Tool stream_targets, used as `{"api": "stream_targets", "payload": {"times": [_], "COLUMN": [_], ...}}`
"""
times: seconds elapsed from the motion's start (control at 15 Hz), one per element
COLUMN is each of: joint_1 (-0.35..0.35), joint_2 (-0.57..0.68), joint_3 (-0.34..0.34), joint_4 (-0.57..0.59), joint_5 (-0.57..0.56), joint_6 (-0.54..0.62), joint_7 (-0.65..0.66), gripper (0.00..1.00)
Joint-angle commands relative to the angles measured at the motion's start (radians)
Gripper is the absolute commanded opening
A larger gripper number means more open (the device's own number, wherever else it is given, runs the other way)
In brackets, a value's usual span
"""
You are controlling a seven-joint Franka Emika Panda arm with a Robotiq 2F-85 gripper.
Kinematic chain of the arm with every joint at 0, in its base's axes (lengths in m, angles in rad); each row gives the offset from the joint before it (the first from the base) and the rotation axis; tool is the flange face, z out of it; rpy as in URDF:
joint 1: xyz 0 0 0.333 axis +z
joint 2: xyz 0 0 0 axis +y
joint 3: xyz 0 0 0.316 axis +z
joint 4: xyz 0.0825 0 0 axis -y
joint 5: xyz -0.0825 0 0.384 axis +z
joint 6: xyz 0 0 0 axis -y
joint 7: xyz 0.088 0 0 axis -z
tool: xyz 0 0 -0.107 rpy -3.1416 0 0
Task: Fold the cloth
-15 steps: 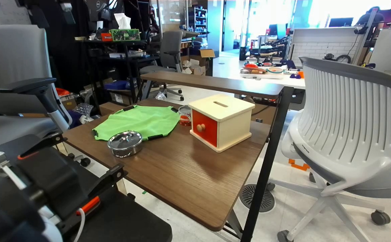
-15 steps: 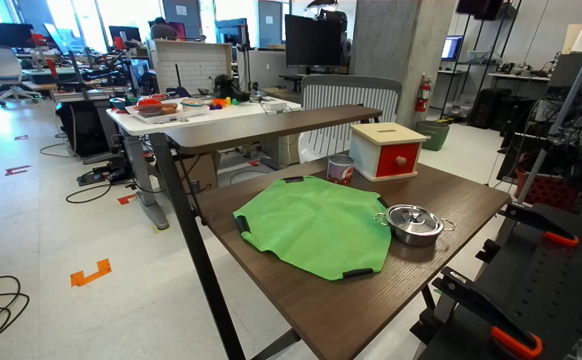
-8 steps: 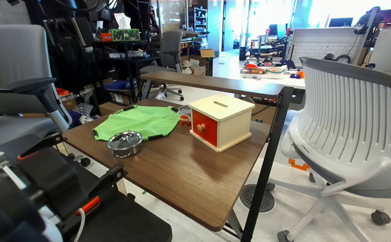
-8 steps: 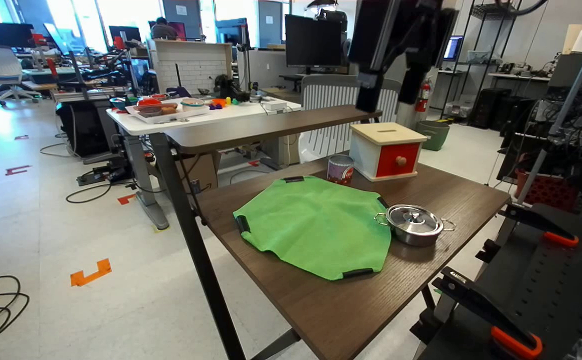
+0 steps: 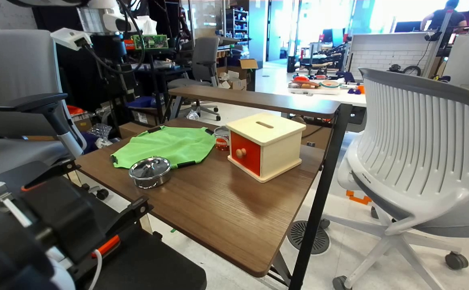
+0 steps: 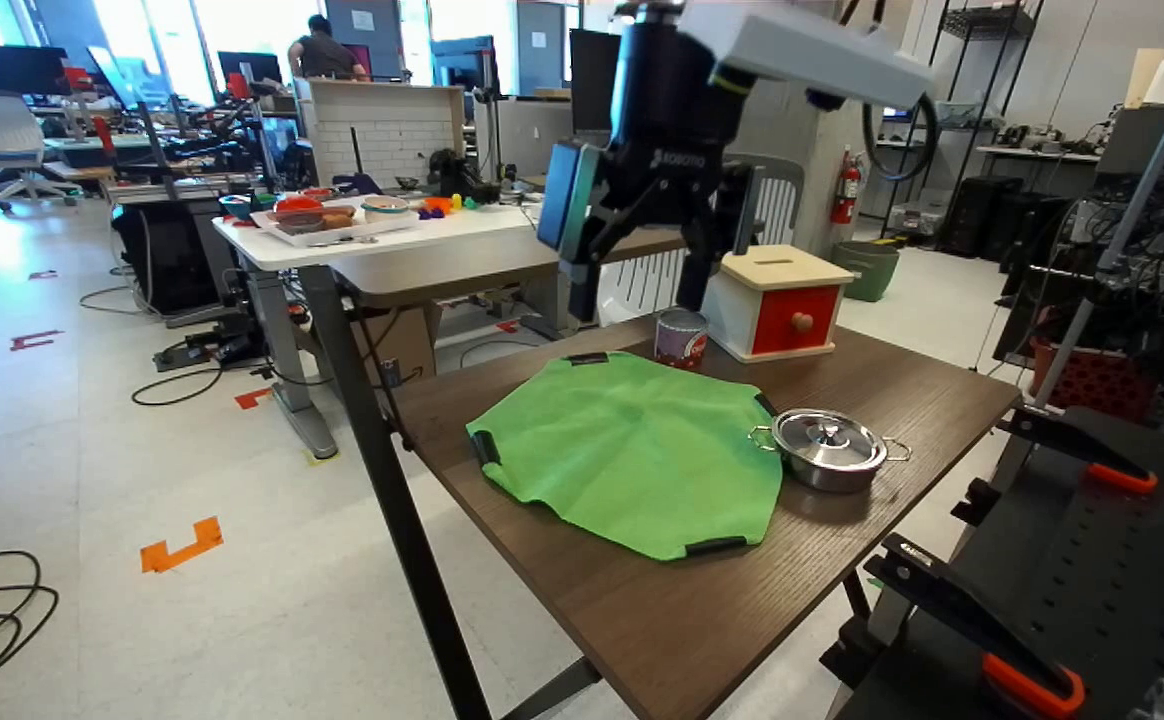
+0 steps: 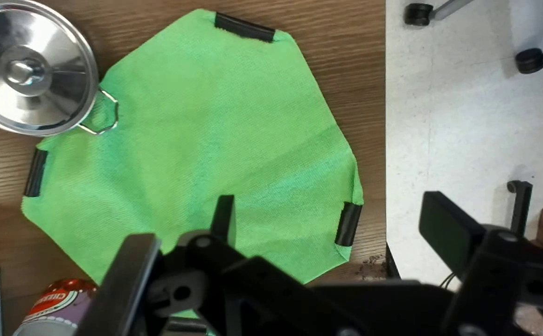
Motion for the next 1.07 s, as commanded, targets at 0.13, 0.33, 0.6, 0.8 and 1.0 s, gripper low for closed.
{"api": "stream_targets", "payload": {"times": [0.13,0.33,0.6,0.8,1.0], "joint_1": [0.109,0.156,0.189,0.206,0.222], "joint_2": [0.203,0.289,0.389,0.453,0.516], "joint_3": [-0.063,-0.101,-0.142,-0.162,-0.180], "joint_4": [0.184,0.268,0.379,0.446,0.518], "joint_5": [0.012,0.012,0.014,0.014,0.012], "joint_6": [0.047,0.057,0.033,0.024,0.008], "joint_7": [0.095,0.134,0.169,0.183,0.196], "gripper": [1.00,1.00,1.00,1.00,1.00]}}
